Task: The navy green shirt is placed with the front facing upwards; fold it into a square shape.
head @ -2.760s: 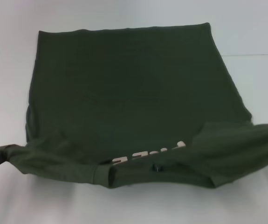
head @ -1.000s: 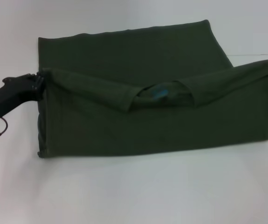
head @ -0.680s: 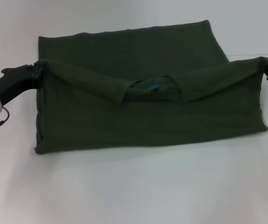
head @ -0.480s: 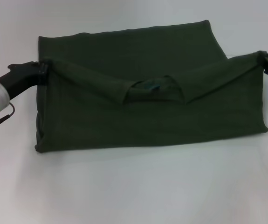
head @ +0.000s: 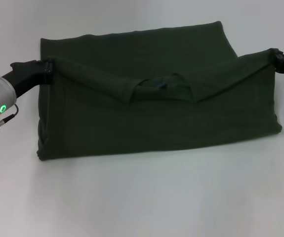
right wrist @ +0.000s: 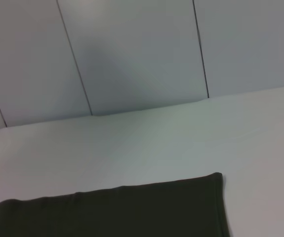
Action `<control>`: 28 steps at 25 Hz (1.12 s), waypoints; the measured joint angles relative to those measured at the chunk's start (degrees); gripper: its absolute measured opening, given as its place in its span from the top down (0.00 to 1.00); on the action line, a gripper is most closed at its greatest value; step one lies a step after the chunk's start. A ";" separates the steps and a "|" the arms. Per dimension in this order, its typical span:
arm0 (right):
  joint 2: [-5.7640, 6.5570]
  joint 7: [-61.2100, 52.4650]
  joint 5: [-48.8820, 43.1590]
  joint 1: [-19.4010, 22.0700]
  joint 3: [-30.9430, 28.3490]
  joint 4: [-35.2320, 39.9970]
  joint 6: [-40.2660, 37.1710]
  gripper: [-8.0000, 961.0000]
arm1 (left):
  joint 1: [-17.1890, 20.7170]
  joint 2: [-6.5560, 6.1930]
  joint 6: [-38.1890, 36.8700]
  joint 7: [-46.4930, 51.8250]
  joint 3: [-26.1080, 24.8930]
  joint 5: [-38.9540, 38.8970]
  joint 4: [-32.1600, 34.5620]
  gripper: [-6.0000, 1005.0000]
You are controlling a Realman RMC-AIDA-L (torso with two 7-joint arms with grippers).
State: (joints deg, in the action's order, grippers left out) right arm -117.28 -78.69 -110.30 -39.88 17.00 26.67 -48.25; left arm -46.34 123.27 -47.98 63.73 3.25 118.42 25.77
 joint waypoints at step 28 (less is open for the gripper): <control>-0.84 -5.04 0.24 -2.08 9.41 0.18 9.76 0.51 | -2.63 0.05 7.64 -3.01 0.09 -0.29 -4.26 0.84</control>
State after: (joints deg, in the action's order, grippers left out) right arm -118.12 -83.73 -110.06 -41.96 26.40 26.85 -38.50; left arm -48.97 123.32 -40.34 60.73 3.34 118.12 21.51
